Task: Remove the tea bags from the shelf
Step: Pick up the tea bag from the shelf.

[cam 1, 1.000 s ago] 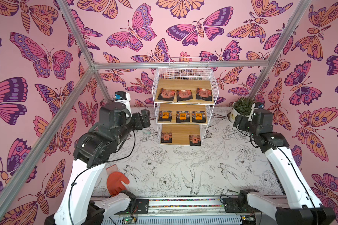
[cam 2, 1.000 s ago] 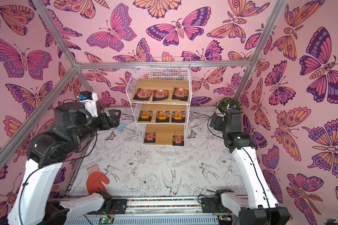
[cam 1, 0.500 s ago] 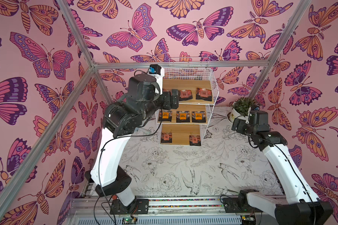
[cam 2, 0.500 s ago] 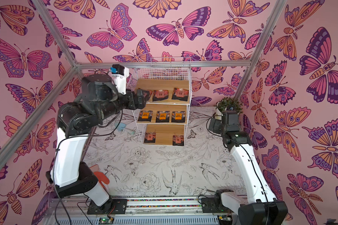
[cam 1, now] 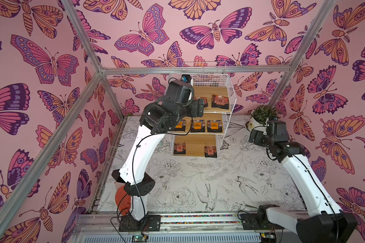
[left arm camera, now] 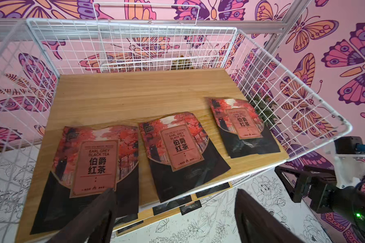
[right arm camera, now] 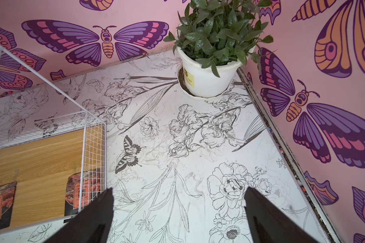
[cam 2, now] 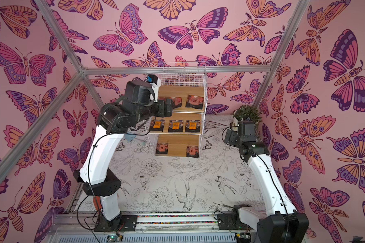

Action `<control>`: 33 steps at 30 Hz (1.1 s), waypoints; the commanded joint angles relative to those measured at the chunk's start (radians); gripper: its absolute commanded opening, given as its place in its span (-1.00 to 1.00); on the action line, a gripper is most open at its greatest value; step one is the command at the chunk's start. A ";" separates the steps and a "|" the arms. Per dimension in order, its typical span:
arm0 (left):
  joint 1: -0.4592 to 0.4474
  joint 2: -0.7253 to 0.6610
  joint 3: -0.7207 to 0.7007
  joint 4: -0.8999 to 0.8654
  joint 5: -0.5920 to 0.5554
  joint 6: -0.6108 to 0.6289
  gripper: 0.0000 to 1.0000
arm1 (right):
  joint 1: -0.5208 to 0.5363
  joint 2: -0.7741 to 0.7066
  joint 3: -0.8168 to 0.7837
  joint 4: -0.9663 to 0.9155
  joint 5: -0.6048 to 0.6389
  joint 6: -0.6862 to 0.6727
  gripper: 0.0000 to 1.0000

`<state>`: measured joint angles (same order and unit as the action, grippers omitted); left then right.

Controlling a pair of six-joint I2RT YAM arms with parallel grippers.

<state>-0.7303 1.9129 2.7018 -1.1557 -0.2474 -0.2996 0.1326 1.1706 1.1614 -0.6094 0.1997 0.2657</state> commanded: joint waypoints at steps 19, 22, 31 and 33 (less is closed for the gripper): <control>-0.037 0.092 0.018 0.132 -0.096 0.029 0.74 | 0.007 0.008 -0.018 0.013 0.002 0.025 0.98; -0.048 0.095 0.017 0.135 -0.128 0.042 0.76 | 0.006 0.011 -0.019 0.014 0.001 0.027 0.98; -0.072 0.115 0.018 0.137 -0.189 0.065 0.87 | 0.006 0.011 -0.019 0.007 0.005 0.027 0.98; -0.072 0.120 0.019 0.137 -0.188 0.061 0.89 | 0.007 0.011 -0.020 0.005 0.006 0.025 0.98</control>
<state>-0.7986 2.0117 2.7052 -1.0397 -0.4034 -0.2523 0.1326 1.1790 1.1454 -0.6018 0.2005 0.2874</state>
